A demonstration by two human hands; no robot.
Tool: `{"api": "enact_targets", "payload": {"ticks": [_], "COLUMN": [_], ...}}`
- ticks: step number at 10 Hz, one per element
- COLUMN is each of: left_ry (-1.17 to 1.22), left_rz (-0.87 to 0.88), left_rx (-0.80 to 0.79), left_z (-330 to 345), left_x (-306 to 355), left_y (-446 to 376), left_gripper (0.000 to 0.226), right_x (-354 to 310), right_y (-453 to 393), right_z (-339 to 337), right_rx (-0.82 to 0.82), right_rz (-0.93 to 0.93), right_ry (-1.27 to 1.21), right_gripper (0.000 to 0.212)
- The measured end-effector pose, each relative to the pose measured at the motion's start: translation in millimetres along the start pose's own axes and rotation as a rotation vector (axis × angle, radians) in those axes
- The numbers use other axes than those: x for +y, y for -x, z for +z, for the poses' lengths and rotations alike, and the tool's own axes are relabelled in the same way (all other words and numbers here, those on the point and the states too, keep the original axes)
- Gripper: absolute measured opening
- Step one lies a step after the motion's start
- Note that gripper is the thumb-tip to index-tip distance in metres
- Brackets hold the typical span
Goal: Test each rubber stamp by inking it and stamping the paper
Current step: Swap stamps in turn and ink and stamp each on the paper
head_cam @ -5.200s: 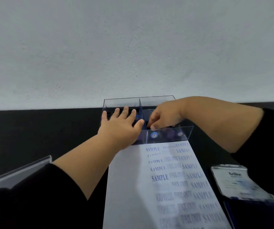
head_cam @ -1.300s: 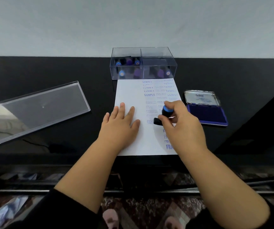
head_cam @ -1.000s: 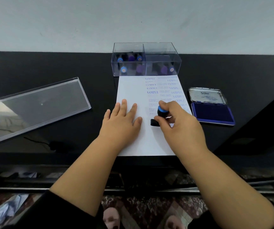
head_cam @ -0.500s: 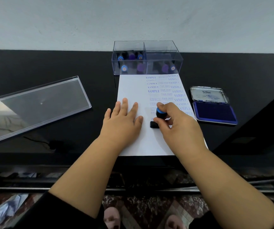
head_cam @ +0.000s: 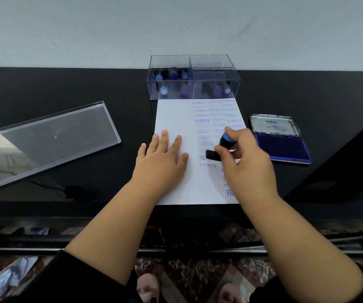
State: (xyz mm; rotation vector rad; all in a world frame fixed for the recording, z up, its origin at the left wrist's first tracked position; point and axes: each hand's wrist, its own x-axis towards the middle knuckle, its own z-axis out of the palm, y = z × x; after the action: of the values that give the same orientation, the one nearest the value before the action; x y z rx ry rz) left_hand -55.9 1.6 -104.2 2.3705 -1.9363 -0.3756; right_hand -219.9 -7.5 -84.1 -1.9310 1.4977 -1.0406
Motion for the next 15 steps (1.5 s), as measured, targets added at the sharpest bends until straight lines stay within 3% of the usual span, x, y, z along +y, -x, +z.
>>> {"api": "enact_targets", "payload": {"ticks": [3,15], "left_ry": [0.000,0.000], "left_rz": [0.002,-0.003], "left_rx": [0.001,0.030], "left_z": [-0.9,3.8], "left_x": [0.0,-0.1], "left_y": [1.2,0.2], "left_gripper": [0.054,0.054], "right_x": [15.7,8.9], "right_y": [-25.4,-24.8], "right_z": [-16.6,-19.4], "right_rx": [0.183,0.108], "right_rz": [0.108,0.086], "right_ry": [-0.164,-0.084], "right_gripper": [0.026,0.025]}}
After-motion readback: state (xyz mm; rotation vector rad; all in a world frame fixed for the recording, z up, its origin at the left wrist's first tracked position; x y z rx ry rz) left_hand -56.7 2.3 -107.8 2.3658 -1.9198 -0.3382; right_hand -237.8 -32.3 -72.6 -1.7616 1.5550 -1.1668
